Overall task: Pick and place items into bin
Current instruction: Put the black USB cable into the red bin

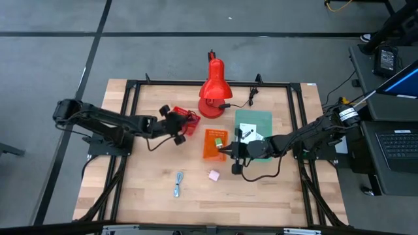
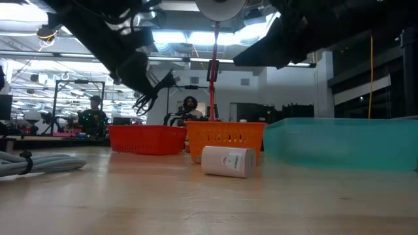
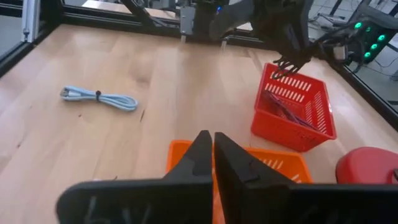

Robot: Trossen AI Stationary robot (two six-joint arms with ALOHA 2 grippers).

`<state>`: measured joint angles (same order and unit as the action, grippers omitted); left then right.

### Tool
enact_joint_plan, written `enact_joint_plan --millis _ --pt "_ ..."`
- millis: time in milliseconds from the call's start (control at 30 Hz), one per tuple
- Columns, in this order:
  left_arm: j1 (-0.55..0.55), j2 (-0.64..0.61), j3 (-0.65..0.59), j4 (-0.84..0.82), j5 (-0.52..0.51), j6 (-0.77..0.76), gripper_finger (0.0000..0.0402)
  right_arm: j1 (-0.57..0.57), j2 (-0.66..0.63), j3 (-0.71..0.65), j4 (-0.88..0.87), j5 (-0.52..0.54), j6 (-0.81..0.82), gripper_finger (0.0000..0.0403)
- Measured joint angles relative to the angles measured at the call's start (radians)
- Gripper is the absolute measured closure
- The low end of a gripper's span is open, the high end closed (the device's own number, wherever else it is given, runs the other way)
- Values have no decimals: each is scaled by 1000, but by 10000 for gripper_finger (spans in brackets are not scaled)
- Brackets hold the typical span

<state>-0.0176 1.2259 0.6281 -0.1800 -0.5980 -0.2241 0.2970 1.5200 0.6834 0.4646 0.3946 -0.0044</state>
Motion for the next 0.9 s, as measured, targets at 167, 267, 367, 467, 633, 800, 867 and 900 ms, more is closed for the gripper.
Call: enact_joint_plan --millis 167,267,367,467,633,800,867,900 --pt "77 0 0 -27 116 24 375 -1 0 0 -11 -4 0 402" --pt "101 0 0 -59 121 29 375 0 0 0 -21 -4 0 403" --pt "117 0 0 -91 125 62 375 0 0 0 -23 -4 0 403" --pt "124 4 0 -105 128 70 372 0 0 0 -24 -4 0 403" --pt "125 21 1 -103 127 73 334 0 0 0 -24 -4 0 403" --pt "125 38 1 -104 122 81 307 0 0 0 -25 -4 0 403" --pt "125 39 1 -103 121 81 298 0 0 0 -25 -4 0 403" --pt "125 40 1 -103 121 81 294 0 0 0 -25 -4 0 403"
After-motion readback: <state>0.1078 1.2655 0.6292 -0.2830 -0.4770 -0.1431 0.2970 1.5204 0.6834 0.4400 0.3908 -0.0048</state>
